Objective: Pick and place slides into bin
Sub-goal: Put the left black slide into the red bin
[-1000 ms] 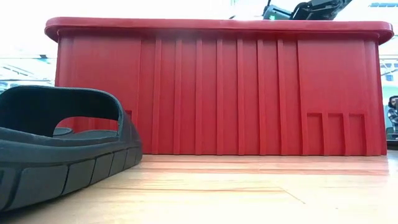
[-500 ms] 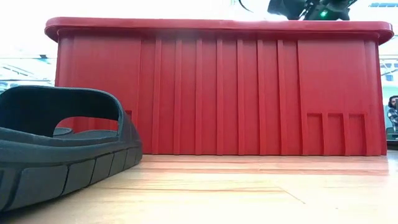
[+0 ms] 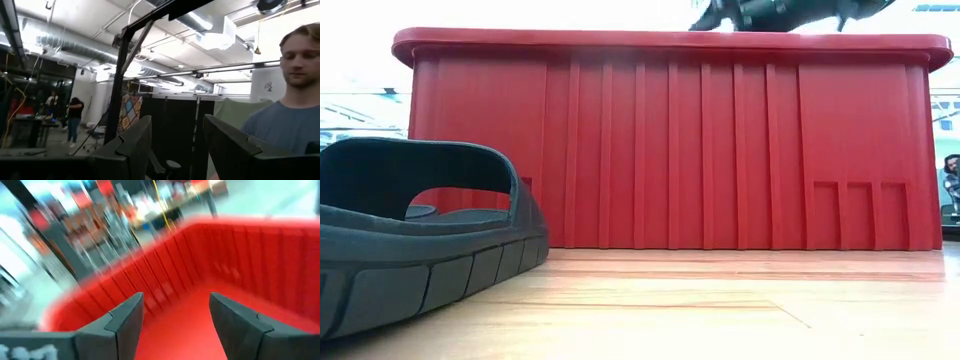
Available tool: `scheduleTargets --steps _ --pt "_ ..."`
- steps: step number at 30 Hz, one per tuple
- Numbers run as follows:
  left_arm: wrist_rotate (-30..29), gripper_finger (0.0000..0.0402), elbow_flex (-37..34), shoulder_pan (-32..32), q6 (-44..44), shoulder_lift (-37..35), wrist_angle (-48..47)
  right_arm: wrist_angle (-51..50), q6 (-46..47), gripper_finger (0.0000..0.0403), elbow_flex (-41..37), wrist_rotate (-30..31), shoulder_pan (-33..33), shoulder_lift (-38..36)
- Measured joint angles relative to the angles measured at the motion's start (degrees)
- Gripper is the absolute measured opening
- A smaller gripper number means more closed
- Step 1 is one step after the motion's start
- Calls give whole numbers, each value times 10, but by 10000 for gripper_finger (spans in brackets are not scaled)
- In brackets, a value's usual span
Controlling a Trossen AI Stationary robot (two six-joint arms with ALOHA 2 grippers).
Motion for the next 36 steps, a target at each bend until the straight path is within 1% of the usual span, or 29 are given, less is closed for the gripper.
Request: scheduleTargets --steps 5,11,21,27,29,32,36 --pt "22 186 0 0 -8 -2 23 159 6 211 0 0 4 0" --pt "37 186 0 -13 -24 -3 23 322 12 210 0 0 34 0" --pt "39 186 0 -88 -17 1 23 502 3 210 0 0 131 6" --pt "40 186 0 -151 -15 16 22 565 -30 212 1 0 194 33" --pt "51 186 0 -175 -15 22 22 577 -36 211 6 3 211 51" --pt "64 186 0 -216 -7 31 22 586 -60 210 34 2 234 85" --pt "65 186 0 -266 18 39 22 587 -95 212 97 1 253 137"
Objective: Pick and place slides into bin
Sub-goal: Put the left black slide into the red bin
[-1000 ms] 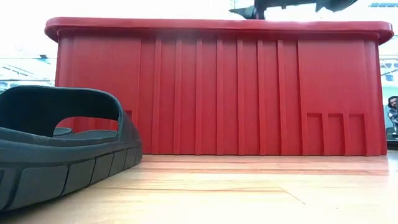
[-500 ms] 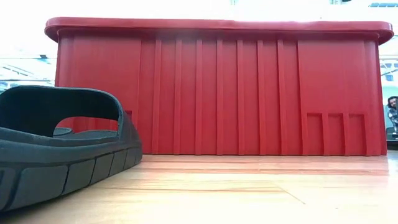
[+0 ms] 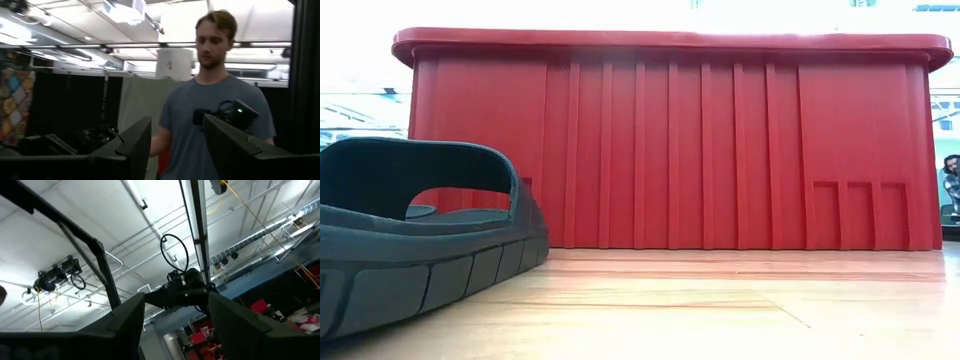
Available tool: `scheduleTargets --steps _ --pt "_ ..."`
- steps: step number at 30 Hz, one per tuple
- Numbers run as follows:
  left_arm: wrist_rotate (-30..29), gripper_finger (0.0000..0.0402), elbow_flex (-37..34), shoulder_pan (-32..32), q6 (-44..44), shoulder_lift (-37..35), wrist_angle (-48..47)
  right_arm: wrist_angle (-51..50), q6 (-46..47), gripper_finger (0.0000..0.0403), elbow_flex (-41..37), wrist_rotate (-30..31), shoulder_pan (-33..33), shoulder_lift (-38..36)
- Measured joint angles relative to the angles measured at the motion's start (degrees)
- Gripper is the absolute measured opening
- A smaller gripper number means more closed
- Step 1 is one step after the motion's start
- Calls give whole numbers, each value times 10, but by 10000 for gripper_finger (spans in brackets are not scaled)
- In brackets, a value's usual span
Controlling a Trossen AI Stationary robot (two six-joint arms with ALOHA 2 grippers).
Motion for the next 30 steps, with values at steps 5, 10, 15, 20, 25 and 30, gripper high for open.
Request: scheduleTargets --steps 5,10,15,20,25,30 --pt "0 186 0 -45 11 7 -16 -9 -54 210 77 -1 18 60" --pt "-27 186 0 -86 45 12 -113 -15 -66 210 114 0 29 95" --pt "-109 186 0 -152 84 15 -242 -16 -64 209 121 3 36 108" --pt "-222 186 0 -220 100 39 -321 -15 -65 208 122 3 35 108" --pt "-323 186 0 -267 99 82 -364 -15 -65 208 122 3 30 106" --pt "-400 186 0 -290 93 134 -420 -16 -67 207 122 4 25 106"
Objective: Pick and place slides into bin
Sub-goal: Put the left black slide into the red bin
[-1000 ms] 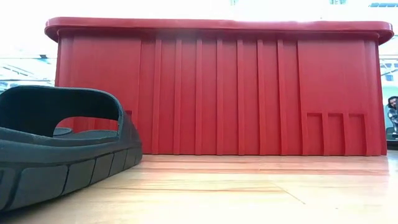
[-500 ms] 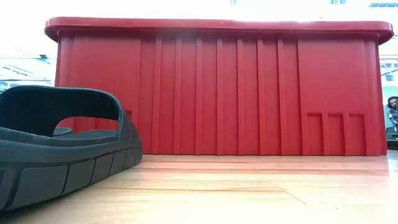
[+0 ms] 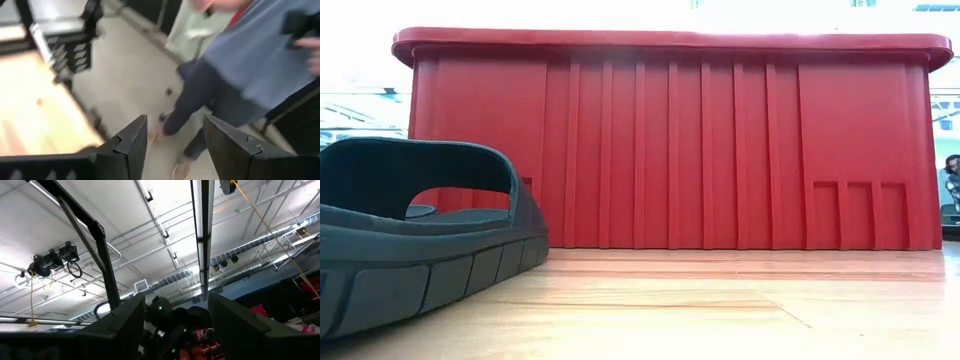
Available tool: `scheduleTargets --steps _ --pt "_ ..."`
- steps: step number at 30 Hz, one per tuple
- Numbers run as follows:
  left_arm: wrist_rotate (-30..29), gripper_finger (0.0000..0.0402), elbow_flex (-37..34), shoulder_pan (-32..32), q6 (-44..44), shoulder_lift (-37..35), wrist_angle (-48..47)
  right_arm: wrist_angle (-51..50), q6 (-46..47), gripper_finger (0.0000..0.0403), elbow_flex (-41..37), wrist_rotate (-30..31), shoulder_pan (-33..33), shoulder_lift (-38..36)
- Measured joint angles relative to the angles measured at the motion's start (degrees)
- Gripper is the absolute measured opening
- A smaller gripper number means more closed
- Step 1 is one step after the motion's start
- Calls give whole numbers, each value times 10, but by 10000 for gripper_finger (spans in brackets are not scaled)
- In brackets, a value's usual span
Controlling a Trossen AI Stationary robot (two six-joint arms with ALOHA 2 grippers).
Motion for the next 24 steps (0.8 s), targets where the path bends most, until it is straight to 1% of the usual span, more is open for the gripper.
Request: scheduleTargets --steps 3,8,14,17,21,24 --pt "-30 186 0 -10 -22 28 -42 -1 -2 206 0 -2 -3 0" --pt "-62 186 0 -26 -53 85 -139 -7 -16 207 0 -2 -8 0" --pt "-97 186 0 -34 -55 165 -246 -14 -15 206 0 -4 -10 -4" --pt "-125 186 0 -33 -56 203 -295 -28 -13 206 0 -4 -10 -10" --pt "-158 186 -4 -33 -57 251 -323 -73 -1 204 0 -11 -9 -27" --pt "-159 186 -24 -33 -57 280 -311 -105 14 205 0 -20 -9 -41"
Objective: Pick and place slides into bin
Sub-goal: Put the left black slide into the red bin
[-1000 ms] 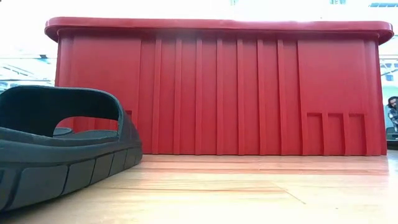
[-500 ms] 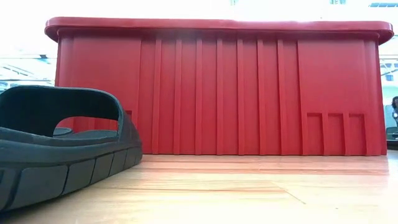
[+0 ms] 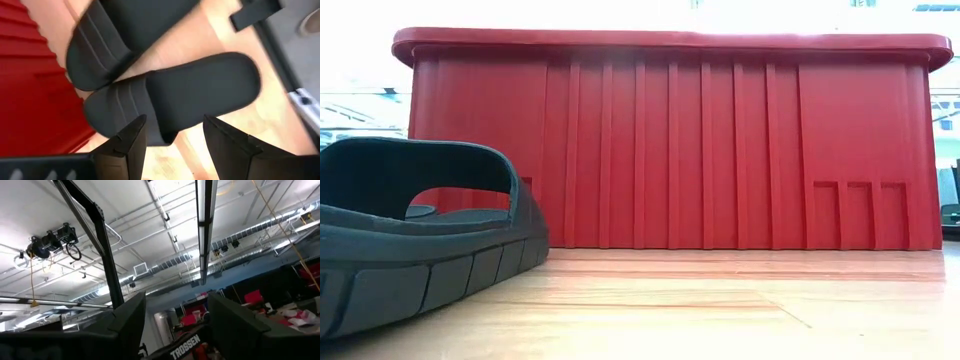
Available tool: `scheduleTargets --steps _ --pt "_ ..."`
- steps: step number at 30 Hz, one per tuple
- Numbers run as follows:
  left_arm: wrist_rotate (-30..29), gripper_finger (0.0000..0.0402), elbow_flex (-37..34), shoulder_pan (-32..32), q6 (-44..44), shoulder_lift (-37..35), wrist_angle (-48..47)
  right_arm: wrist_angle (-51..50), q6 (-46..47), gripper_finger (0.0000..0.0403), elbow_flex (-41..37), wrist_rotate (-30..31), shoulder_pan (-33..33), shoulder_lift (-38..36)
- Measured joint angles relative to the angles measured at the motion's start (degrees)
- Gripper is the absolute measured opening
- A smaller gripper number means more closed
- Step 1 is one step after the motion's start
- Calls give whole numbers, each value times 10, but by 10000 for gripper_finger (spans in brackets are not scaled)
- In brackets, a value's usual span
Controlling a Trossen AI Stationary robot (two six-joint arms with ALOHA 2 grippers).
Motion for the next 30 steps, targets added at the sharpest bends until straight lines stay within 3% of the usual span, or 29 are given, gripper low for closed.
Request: scheduleTargets --steps 6,16,21,30 --pt "-15 186 -56 0 -10 32 18 -23 3 202 -1 -20 3 -23" --pt "-43 186 -170 24 -29 32 130 -80 4 200 -1 -31 27 -54" --pt "-85 186 -205 48 -50 32 139 -105 3 197 -1 -31 45 -62" --pt "-79 186 -241 90 -19 30 194 -105 -19 196 -1 -30 57 -71"
